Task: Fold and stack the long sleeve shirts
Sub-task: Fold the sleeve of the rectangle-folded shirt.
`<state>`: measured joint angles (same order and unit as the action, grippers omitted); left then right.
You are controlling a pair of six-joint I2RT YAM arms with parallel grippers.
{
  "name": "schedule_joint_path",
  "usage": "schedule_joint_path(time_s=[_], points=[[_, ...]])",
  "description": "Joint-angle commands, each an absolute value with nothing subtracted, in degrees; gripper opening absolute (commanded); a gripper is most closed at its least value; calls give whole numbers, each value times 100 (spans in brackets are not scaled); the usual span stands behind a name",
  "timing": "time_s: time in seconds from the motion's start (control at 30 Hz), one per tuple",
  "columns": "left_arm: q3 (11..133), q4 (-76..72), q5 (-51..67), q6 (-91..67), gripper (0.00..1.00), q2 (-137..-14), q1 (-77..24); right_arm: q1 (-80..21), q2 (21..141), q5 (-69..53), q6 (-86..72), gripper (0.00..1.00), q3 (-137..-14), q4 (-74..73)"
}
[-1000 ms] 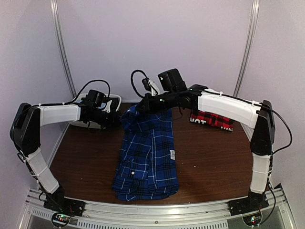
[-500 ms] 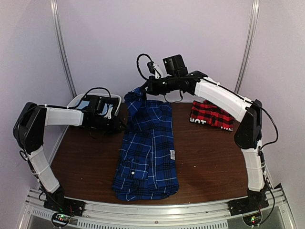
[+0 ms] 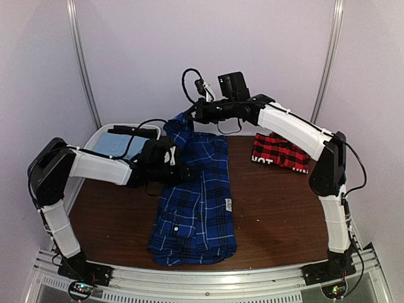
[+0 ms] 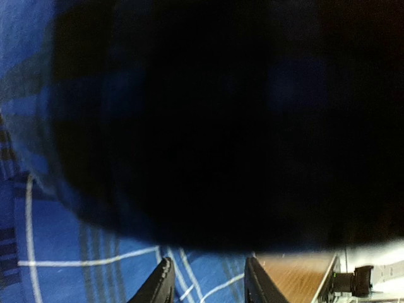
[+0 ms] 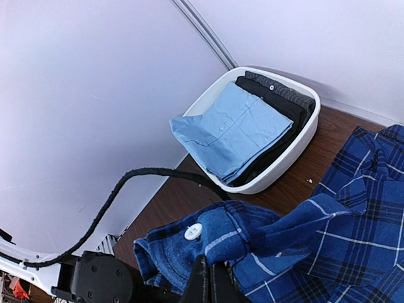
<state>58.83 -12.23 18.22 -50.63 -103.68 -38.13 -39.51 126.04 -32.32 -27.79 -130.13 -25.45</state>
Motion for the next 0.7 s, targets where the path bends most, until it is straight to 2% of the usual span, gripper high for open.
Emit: schedule_joint_path(time_s=[0.0, 0.13, 0.2, 0.3, 0.67], points=[[6215, -2049, 400, -5327, 40, -10705, -4086, -3980, 12579, -3350, -2897, 0, -12918, -2188], [6304, -2234, -687, -5653, 45, -10959, -4148, -3975, 12461, -3289, -2959, 0, -12709, -2096], [6325, -2380, -1024, -5745, 52, -11044, -4148, -3979, 12368, -3246, -2979, 0, -12587, -2046], [6471, -2318, -1389, -5873, 56, -11173, -4135, -3976, 12259, -3237, -2972, 0, -12418, -2042], [6174, -2256, -1535, -6408, 59, -11157, -3856, -3949, 11611, -2849, -2818, 0, -11477, -1918]])
